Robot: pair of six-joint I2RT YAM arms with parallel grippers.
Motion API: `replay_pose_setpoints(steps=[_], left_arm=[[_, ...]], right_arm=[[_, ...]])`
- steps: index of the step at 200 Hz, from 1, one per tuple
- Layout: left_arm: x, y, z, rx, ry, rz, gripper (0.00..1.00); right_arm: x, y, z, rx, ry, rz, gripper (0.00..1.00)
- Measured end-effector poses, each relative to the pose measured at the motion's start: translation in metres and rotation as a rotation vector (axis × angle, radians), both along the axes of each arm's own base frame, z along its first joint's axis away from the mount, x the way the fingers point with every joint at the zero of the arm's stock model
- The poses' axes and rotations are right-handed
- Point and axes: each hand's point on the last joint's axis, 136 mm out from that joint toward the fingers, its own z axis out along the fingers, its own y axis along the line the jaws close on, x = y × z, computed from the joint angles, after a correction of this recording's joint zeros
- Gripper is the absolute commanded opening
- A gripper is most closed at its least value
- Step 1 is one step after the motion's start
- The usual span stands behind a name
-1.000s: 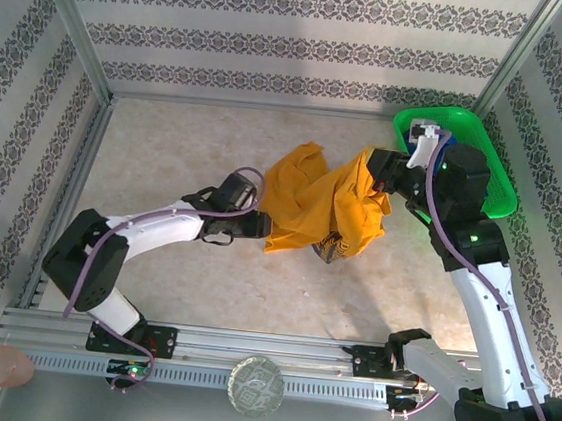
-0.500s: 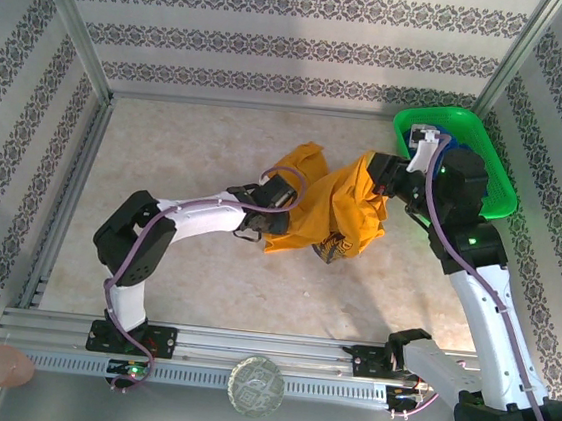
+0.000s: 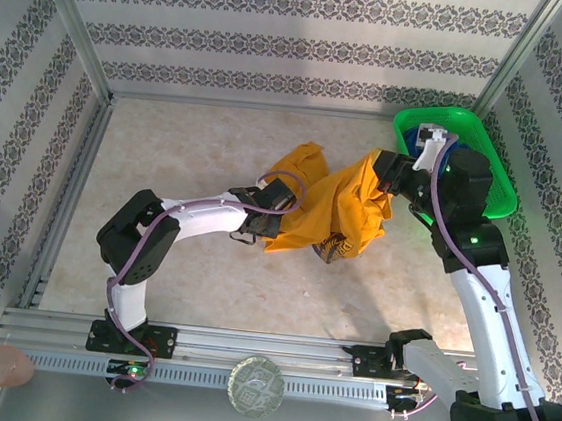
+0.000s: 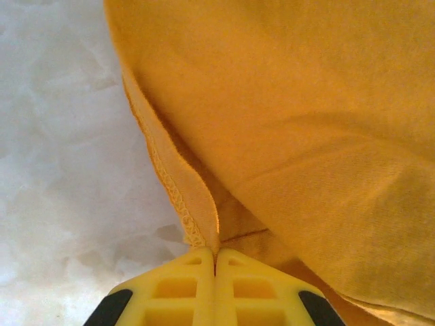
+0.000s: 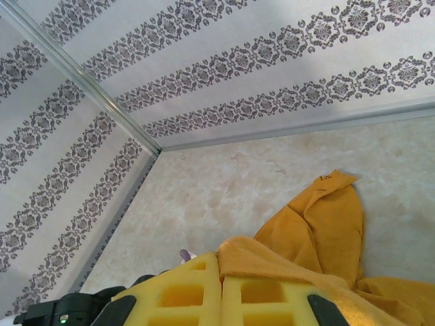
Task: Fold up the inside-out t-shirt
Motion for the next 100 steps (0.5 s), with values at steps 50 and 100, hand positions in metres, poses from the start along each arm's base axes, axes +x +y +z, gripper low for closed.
replay_pose_setpoints(steps=[50, 100], left_arm=[[0.055, 0.043, 0.114, -0.145, -0.159, 0.074, 0.0], [0.094, 0.137, 0.458, -0.494, -0.834, 0.153, 0.0]], right_arm=[[0.035, -0.032, 0.022, 0.08, 0.005, -0.095, 0.0], [0.057, -0.053, 0.133, 0.211, -0.178, -0.11, 0.0]])
